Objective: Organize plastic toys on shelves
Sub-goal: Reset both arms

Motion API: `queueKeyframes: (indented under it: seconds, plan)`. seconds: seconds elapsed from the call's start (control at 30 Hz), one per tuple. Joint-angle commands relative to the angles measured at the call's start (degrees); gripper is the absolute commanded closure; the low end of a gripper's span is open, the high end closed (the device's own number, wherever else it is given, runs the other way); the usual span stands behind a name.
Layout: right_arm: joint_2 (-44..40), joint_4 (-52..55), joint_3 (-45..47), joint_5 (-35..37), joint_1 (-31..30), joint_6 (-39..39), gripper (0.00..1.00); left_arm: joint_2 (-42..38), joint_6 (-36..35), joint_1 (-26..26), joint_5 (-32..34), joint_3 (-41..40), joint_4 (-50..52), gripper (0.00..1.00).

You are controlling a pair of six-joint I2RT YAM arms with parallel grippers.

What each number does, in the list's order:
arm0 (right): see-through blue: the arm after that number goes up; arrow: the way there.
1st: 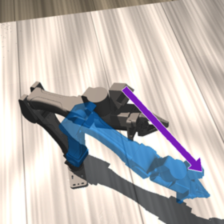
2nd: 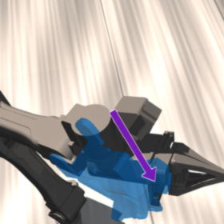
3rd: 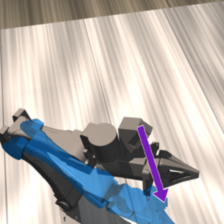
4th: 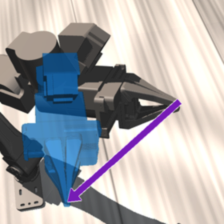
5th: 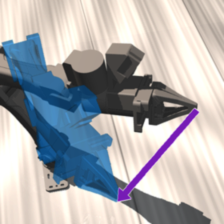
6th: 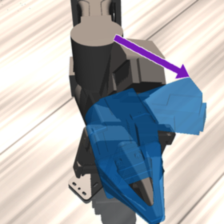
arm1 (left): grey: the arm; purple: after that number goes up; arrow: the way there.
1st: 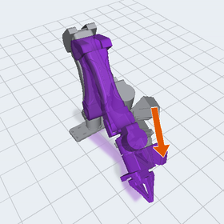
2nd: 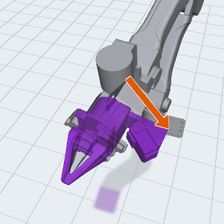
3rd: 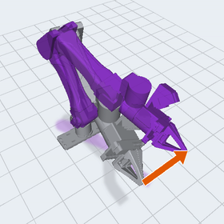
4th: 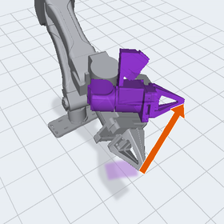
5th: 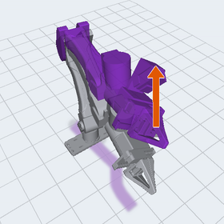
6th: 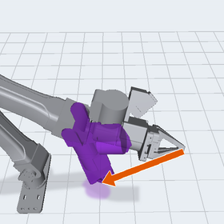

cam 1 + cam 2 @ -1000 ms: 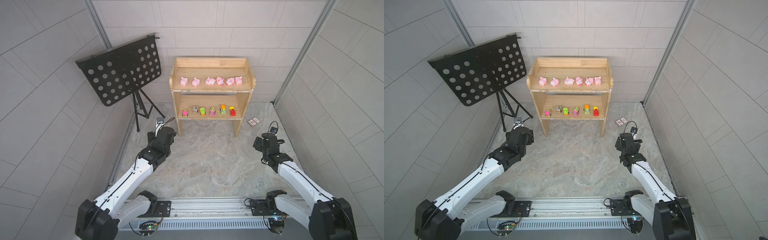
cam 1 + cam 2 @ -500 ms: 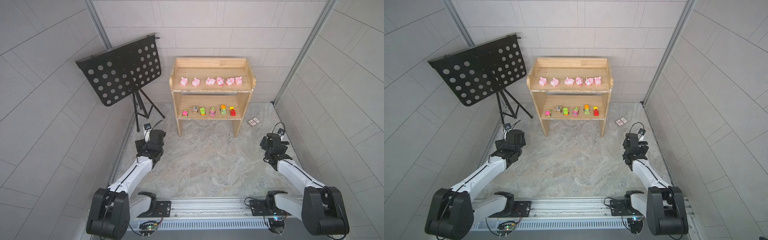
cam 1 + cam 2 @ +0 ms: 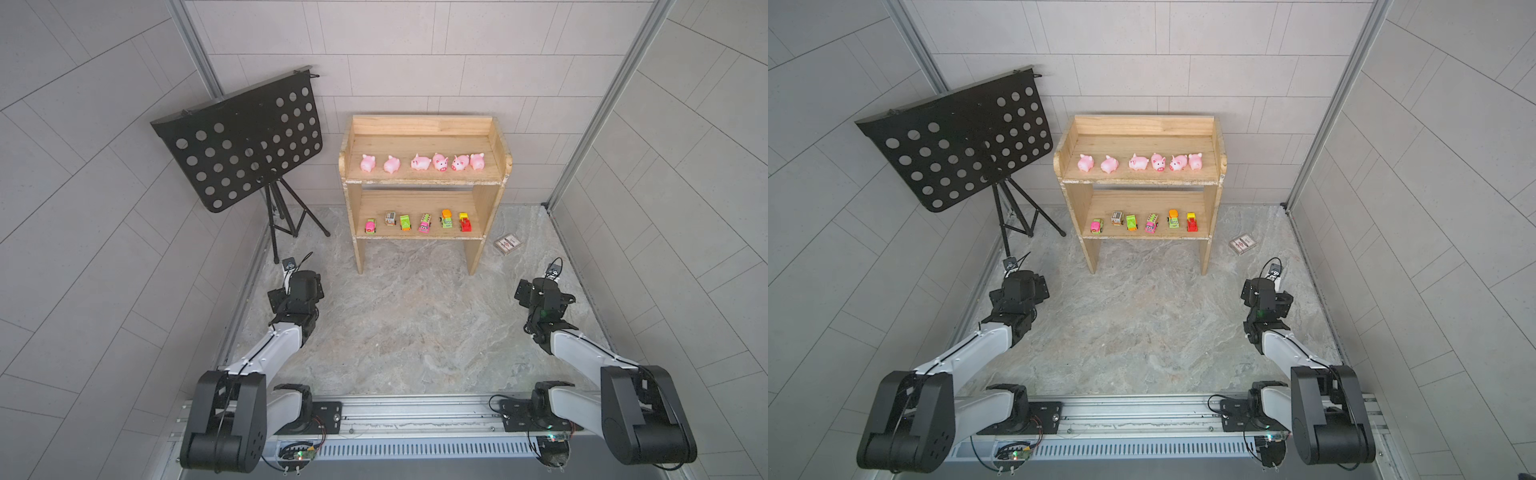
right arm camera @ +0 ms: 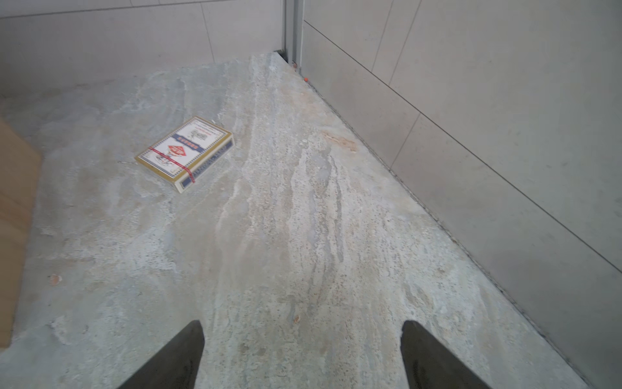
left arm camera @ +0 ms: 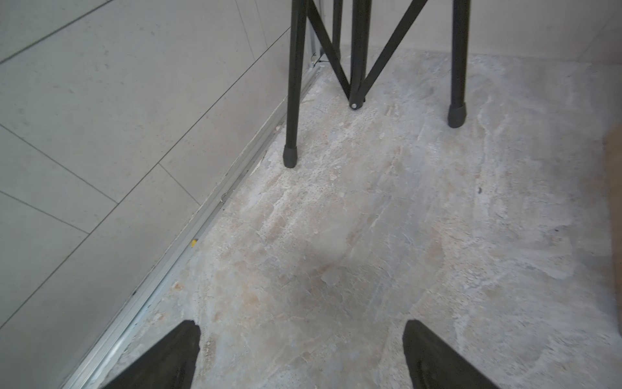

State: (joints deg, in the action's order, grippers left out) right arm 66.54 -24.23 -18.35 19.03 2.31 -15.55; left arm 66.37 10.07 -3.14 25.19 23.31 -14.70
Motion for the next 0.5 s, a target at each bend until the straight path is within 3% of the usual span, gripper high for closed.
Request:
queueKeyframes:
  seconds: [0.0, 0.47]
  plan:
    - [0.9, -7.1, 0.8, -4.4, 0.1, 2.6, 0.06, -0.9, -3.4, 0.7, -6.7, -3.9, -13.6, 0.0]
    - [6.4, -25.4, 4.9, -5.6, 0.0, 6.6, 0.05, 6.2, -8.7, 1.5, -12.8, -5.9, -27.7, 0.0]
